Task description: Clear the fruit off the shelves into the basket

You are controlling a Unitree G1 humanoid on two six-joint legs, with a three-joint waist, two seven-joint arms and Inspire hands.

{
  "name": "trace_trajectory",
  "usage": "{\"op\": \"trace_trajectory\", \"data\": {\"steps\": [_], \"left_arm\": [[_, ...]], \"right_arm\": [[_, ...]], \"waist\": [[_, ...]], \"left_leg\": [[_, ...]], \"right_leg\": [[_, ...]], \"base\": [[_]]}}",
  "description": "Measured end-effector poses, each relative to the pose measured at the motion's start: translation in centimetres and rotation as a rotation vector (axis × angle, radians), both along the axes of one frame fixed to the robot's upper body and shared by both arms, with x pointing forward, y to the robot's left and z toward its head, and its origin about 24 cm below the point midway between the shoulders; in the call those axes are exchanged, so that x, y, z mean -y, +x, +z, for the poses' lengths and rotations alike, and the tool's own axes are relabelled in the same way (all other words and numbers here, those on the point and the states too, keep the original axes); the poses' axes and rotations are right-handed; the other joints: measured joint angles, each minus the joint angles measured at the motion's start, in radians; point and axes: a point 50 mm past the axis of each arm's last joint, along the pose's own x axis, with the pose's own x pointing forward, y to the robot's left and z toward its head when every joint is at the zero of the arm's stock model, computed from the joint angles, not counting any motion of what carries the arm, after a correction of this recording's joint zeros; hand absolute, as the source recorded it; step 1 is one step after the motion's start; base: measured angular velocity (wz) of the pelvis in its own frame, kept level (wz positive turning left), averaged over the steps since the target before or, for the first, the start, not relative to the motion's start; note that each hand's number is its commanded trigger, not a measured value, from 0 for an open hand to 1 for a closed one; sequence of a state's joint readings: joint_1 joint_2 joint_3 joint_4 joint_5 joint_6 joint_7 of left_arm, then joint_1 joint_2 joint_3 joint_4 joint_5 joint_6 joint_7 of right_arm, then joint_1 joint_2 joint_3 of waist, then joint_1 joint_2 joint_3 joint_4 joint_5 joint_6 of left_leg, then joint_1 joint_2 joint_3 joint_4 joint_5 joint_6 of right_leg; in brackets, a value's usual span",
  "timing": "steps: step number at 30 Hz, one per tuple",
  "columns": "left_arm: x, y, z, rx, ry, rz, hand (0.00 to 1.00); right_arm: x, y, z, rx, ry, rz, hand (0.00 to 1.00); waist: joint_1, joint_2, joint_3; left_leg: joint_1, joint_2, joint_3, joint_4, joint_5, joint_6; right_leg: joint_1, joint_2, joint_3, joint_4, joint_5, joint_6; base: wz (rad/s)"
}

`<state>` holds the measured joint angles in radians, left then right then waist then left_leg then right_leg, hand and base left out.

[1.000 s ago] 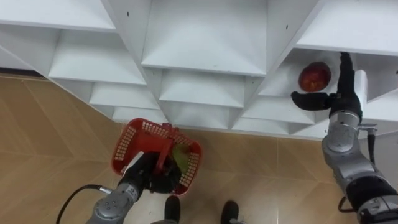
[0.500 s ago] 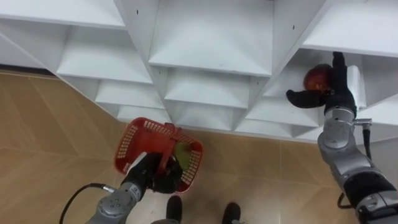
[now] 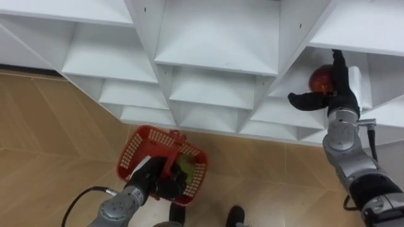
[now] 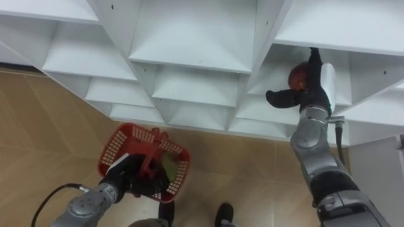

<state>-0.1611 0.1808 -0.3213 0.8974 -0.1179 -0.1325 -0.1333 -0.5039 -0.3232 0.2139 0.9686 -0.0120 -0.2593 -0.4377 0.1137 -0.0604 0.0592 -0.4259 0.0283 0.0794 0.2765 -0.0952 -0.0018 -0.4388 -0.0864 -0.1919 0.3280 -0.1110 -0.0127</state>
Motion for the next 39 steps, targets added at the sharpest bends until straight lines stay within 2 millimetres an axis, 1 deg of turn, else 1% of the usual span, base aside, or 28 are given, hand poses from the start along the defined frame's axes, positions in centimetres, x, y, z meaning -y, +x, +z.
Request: {"op": "trace_trajectory", "data": {"steps": [6, 7, 8, 9, 10, 11, 12, 13, 14, 20, 25, 29, 30, 31, 32, 33, 39], "left_arm": [[-0.1, 0.0, -0.1, -0.02, 0.005, 0.002, 1.0], [-0.1, 0.0, -0.1, -0.019, 0.005, 0.002, 1.0], [0.0, 0.1, -0.1, -0.018, 0.005, 0.002, 1.0], [0.0, 0.1, -0.1, -0.019, 0.005, 0.001, 1.0], [0.0, 0.0, -0.1, -0.02, 0.006, 0.001, 1.0], [0.0, 0.0, -0.1, -0.021, 0.006, 0.0, 1.0], [0.0, 0.0, -0.2, -0.024, 0.008, -0.006, 1.0], [0.2, -0.1, -0.2, -0.026, 0.01, -0.014, 1.0], [0.2, -0.1, -0.2, -0.028, 0.01, -0.016, 1.0], [0.4, 0.0, -0.2, -0.029, 0.005, -0.023, 1.0], [0.6, 0.0, -0.2, -0.029, 0.004, -0.031, 1.0], [0.6, 0.3, 0.0, -0.02, 0.004, -0.033, 1.0], [0.6, 0.4, 0.0, -0.018, 0.003, -0.031, 1.0], [0.6, 0.4, 0.0, -0.018, 0.003, -0.031, 1.0], [0.6, 0.4, 0.1, -0.017, 0.004, -0.031, 1.0], [0.6, 0.4, 0.1, -0.016, 0.005, -0.031, 1.0], [0.7, 0.6, 0.2, -0.011, 0.007, -0.031, 1.0]], "right_arm": [[0.1, 0.0, -0.3, -0.038, 0.006, 0.003, 0.0], [0.1, -0.1, -0.4, -0.05, 0.008, 0.007, 0.08], [0.1, -0.1, -0.5, -0.056, 0.008, 0.008, 0.12], [0.2, -0.1, -0.6, -0.068, 0.008, 0.009, 0.31], [0.3, -0.2, -0.8, -0.079, 0.008, 0.007, 0.56], [0.3, -0.3, -0.9, -0.084, 0.008, 0.005, 0.63], [0.5, -0.4, -1.2, -0.097, 0.007, -0.003, 0.73], [0.6, -0.6, -1.4, -0.109, 0.006, -0.009, 0.92], [0.7, -0.6, -1.5, -0.114, 0.005, -0.012, 1.0], [1.4, -0.5, -1.1, -0.104, -0.015, -0.029, 1.0], [1.5, -0.5, -1.1, -0.106, -0.017, -0.029, 1.0], [1.4, -0.5, -1.1, -0.109, -0.015, -0.022, 1.0], [1.4, -0.5, -1.1, -0.113, -0.019, -0.018, 0.96], [1.3, -0.5, -1.2, -0.115, -0.021, -0.016, 0.52], [1.3, -0.5, -1.2, -0.117, -0.023, -0.015, 0.19], [1.3, -0.5, -1.2, -0.117, -0.024, -0.014, 0.0], [1.3, -0.6, -1.2, -0.111, -0.034, -0.023, 0.0]], "waist": [[-0.001, 0.0, -0.0001], [-0.001, 0.0, -0.0001], [-0.001, 0.0, -0.0001], [-0.001, 0.0, -0.0003], [-0.001, 0.001, -0.0005], [-0.001, 0.001, -0.0005], [-0.001, 0.001, -0.0006], [-0.001, 0.001, -0.0007], [-0.001, 0.001, -0.0007], [-0.002, 0.003, -0.0018], [-0.003, 0.004, -0.0022], [0.004, 0.004, -0.0022], [0.005, 0.004, -0.0022], [0.004, 0.004, -0.0022], [0.003, 0.004, -0.0022], [0.002, 0.004, -0.0024], [0.001, 0.005, -0.0029]], "left_leg": [[-0.004, 0.0, -0.001, 0.009, 0.0, 0.0], [-0.005, 0.0, -0.002, 0.011, 0.0, 0.0], [-0.005, 0.0, -0.002, 0.013, 0.0, 0.0], [-0.006, 0.0, -0.002, 0.014, 0.0, 0.0], [-0.006, 0.001, -0.002, 0.015, 0.0, 0.0], [-0.006, 0.001, -0.003, 0.015, 0.0, 0.0], [-0.006, 0.001, -0.003, 0.015, 0.0, 0.0], [-0.006, 0.001, -0.003, 0.016, 0.0, 0.0], [-0.006, 0.001, -0.003, 0.016, 0.0, 0.0], [-0.006, 0.001, -0.005, 0.016, 0.0, 0.0], [-0.014, 0.001, -0.011, 0.018, 0.0, 0.0], [-0.021, 0.001, -0.013, 0.024, 0.0, 0.0], [-0.021, 0.002, -0.013, 0.025, 0.0, 0.0], [-0.021, 0.002, -0.013, 0.025, 0.0, 0.0], [-0.022, 0.002, -0.013, 0.024, 0.0, 0.0], [-0.023, 0.002, -0.017, 0.025, 0.0, 0.0], [-0.033, 0.001, -0.024, 0.029, 0.0, 0.0]], "right_leg": [[0.0, -0.001, -0.002, 0.003, 0.0, 0.0], [0.0, -0.002, -0.002, 0.004, 0.0, 0.0], [0.0, -0.002, -0.002, 0.005, 0.0, 0.0], [0.0, -0.002, -0.003, 0.006, 0.0, 0.0], [0.0, -0.002, -0.004, 0.006, 0.0, 0.0], [0.001, -0.002, -0.004, 0.006, 0.0, 0.0], [0.001, -0.002, -0.006, 0.007, 0.0, 0.0], [0.001, -0.002, -0.007, 0.009, 0.0, 0.0], [0.001, -0.002, -0.007, 0.009, 0.0, 0.0], [0.001, 0.0, -0.009, 0.01, 0.001, -0.001], [0.0, 0.001, -0.011, 0.005, 0.002, -0.001], [0.0, 0.001, -0.013, 0.004, 0.002, -0.001], [0.0, 0.001, -0.013, 0.004, 0.002, -0.001], [0.0, 0.001, -0.013, 0.004, 0.002, -0.001], [0.0, 0.001, -0.013, 0.003, 0.002, 0.0], [0.0, 0.001, -0.015, 0.003, 0.002, 0.0], [-0.001, 0.001, -0.023, 0.001, 0.003, 0.0]], "base": [[0.0], [0.0], [0.0], [0.0], [0.0], [0.0], [0.0], [0.0], [0.0], [0.0], [0.02], [0.04], [0.0], [0.0], [0.0], [0.04], [0.05]]}}
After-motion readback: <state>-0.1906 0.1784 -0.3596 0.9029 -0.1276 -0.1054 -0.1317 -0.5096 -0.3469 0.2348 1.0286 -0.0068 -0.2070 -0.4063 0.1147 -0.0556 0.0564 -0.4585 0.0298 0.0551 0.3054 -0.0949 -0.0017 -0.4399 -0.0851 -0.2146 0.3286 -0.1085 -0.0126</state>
